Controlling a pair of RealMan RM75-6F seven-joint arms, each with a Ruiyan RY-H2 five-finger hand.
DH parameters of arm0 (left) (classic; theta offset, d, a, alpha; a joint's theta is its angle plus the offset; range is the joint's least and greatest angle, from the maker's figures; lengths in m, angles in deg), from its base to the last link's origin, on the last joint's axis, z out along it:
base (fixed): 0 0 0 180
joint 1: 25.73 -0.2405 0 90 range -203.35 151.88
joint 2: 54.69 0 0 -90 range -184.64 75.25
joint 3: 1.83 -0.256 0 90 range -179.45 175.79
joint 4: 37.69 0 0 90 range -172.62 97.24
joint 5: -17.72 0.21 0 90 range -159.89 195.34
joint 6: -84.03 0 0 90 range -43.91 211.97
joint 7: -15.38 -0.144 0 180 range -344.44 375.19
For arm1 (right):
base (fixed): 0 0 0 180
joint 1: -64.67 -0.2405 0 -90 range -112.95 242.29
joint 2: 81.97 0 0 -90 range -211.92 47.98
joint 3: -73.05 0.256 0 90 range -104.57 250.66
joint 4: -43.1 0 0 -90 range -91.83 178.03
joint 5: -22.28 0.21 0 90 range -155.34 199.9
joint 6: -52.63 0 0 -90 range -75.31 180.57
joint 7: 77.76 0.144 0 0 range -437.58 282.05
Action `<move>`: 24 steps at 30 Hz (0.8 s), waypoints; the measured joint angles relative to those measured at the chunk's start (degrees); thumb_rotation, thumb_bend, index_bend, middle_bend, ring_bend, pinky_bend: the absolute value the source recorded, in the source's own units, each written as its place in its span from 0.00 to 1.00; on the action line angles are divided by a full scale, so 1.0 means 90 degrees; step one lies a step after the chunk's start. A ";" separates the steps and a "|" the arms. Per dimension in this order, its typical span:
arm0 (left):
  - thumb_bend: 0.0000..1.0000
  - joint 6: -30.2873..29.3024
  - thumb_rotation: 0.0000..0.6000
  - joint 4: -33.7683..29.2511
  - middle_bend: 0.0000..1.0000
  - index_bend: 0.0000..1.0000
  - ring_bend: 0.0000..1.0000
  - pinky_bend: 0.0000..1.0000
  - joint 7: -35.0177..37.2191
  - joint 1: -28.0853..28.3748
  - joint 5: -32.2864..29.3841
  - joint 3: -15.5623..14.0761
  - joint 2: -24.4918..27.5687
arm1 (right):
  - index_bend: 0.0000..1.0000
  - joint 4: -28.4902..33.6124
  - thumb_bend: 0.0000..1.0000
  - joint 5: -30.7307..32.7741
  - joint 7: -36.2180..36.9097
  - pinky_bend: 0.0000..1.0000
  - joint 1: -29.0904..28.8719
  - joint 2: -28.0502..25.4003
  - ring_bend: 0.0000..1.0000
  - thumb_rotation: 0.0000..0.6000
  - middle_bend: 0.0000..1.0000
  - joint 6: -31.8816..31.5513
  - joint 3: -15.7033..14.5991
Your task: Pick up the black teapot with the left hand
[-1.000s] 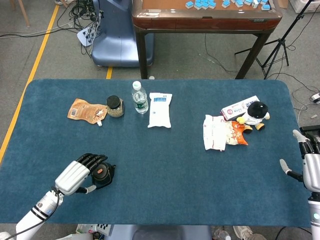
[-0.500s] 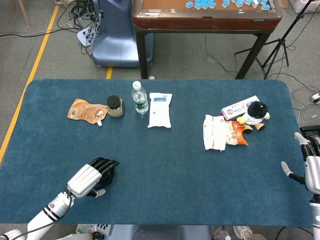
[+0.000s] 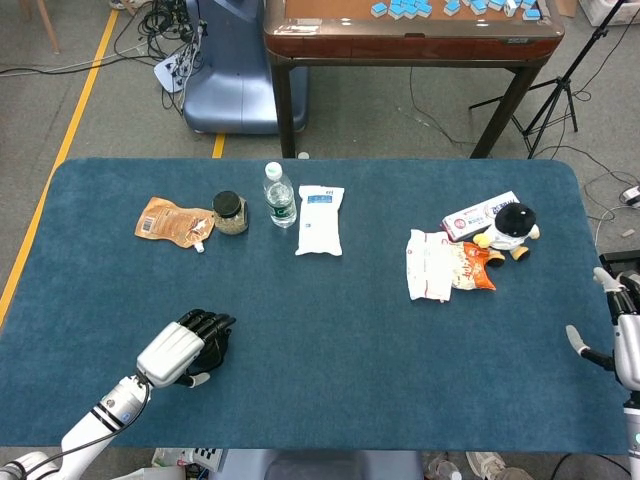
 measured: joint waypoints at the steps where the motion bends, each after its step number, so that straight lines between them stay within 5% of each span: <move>1: 0.16 0.0000 1.00 0.0007 0.10 0.05 0.13 0.12 -0.0039 -0.0004 -0.0054 0.0015 0.0011 | 0.09 -0.0009 0.28 0.0003 0.0005 0.19 -0.0001 0.0003 0.11 1.00 0.22 0.0009 -0.0001; 24: 0.16 0.0207 1.00 0.0867 0.10 0.05 0.13 0.12 0.0131 0.0288 -0.1012 0.0583 -0.0121 | 0.09 -0.0117 0.28 0.0067 0.0121 0.19 0.0049 0.0045 0.11 1.00 0.22 0.0057 -0.0012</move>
